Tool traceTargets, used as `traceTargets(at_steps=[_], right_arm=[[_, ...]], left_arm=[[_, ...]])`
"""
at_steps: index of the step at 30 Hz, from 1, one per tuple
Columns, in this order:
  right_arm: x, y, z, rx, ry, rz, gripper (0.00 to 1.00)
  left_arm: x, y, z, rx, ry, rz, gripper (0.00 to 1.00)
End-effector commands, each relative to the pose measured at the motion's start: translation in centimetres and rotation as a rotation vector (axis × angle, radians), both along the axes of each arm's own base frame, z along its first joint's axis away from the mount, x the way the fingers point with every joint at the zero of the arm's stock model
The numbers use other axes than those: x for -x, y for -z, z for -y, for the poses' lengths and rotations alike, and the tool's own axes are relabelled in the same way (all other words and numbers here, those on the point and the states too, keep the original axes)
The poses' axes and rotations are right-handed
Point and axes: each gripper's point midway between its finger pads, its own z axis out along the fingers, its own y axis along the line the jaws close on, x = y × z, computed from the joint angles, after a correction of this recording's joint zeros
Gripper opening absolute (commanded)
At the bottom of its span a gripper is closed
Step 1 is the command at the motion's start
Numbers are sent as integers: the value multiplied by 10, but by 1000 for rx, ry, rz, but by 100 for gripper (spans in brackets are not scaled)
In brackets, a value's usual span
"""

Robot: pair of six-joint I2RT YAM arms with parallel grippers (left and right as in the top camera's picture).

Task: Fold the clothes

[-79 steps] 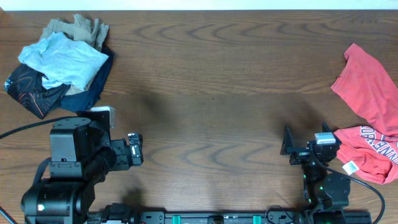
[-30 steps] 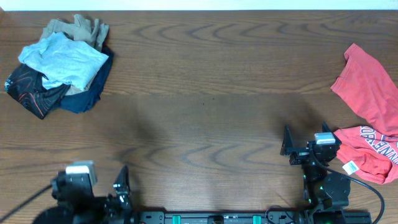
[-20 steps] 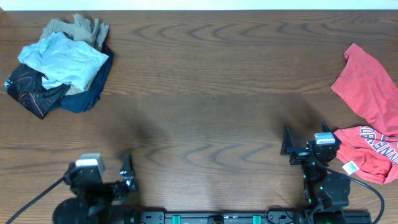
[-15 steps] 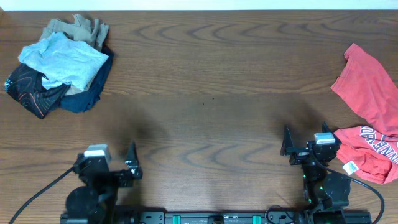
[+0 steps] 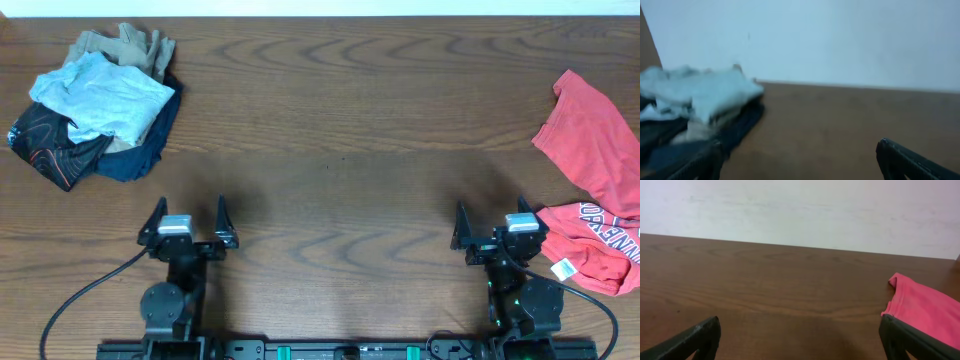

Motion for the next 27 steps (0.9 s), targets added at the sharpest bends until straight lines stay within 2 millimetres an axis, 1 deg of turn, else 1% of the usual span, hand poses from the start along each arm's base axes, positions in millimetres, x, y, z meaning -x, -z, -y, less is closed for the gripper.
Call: traceTargets(at_steps=[1,3,4,27], right_arm=[[0,1,0,7,-1,1,99],[0,1,0,7,-1,1,99],[0,1,0,7,-1,1,99],[0,1,0,7,-1,1,99]], left_arm=[[1,14,2,-41,6,-53,98],[3,30,3,-46,15,-119,98],[3,31,4,-46,18,-123,98],[3,32,4,-47,19,-125,98]])
